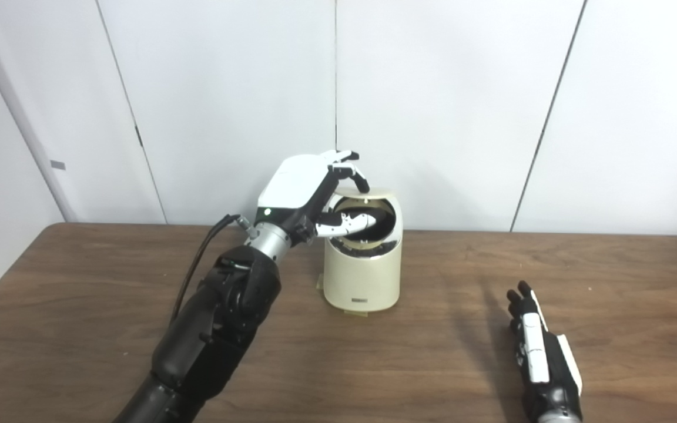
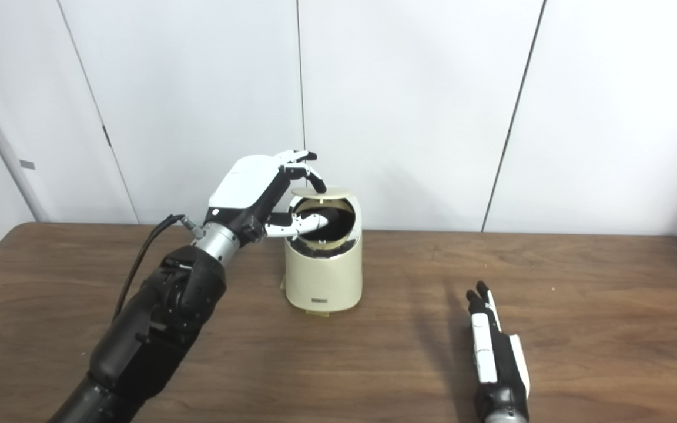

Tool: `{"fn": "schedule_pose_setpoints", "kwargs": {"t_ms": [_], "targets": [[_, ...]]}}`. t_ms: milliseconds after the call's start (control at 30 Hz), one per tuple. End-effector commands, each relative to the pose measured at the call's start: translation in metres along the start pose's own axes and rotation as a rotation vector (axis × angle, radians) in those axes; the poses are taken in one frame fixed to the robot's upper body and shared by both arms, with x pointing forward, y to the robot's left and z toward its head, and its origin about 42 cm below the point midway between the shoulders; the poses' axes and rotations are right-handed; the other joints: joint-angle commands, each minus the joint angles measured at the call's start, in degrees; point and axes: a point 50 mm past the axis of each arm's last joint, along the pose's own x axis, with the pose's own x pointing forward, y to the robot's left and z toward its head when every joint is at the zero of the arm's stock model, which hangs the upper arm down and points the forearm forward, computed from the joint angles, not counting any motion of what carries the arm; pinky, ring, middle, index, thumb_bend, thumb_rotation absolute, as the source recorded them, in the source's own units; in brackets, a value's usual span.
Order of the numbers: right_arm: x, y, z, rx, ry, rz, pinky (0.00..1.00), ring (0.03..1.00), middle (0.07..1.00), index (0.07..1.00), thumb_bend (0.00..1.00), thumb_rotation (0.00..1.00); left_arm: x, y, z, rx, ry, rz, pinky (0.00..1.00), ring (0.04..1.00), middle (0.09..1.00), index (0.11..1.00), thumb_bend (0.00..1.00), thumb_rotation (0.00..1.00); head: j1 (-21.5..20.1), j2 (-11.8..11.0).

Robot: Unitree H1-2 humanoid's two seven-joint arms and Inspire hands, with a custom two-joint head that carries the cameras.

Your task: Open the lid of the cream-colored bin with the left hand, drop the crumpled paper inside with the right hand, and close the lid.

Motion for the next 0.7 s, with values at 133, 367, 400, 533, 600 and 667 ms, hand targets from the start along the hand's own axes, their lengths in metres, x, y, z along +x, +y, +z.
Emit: {"fn": "schedule_pose_setpoints", "kwargs": {"t_ms": [133,367,400,533,600,667], "targets": [[0.002,0.007,0.009,0.000,-0.013,0.031,1.00,0.978,0.951,0.998,0.56,1.00,0.007,0.016,0.005,0.144,-0.087,0.047,0.82,0.924,0.900,0.673,0.62,0.66,-0.2,0.7],[0.000,0.006,0.009,-0.013,-0.014,0.031,1.00,0.976,0.948,0.996,0.56,1.00,0.002,0.010,0.002,0.174,-0.101,0.019,0.81,0.928,0.896,0.659,0.63,0.68,-0.4,1.5],[0.000,0.006,0.010,-0.015,-0.015,0.030,1.00,0.977,0.948,0.994,0.57,1.00,0.001,0.009,0.001,0.177,-0.100,0.013,0.81,0.930,0.895,0.657,0.63,0.68,-0.4,1.5],[0.000,0.006,0.012,-0.028,-0.015,0.026,0.99,0.980,0.948,0.993,0.57,1.00,-0.001,0.007,0.001,0.188,-0.090,-0.012,0.81,0.930,0.895,0.655,0.63,0.71,-0.2,1.9],[-0.001,0.006,0.013,-0.044,-0.013,0.021,0.98,0.981,0.944,0.989,0.58,1.00,-0.003,0.006,0.001,0.196,-0.081,-0.033,0.82,0.939,0.898,0.661,0.62,0.75,-0.2,2.0],[0.000,0.006,0.013,-0.053,-0.012,0.015,0.98,0.982,0.943,0.987,0.59,1.00,-0.004,0.005,0.001,0.204,-0.073,-0.051,0.82,0.940,0.896,0.663,0.62,0.77,-0.3,2.1]]}}
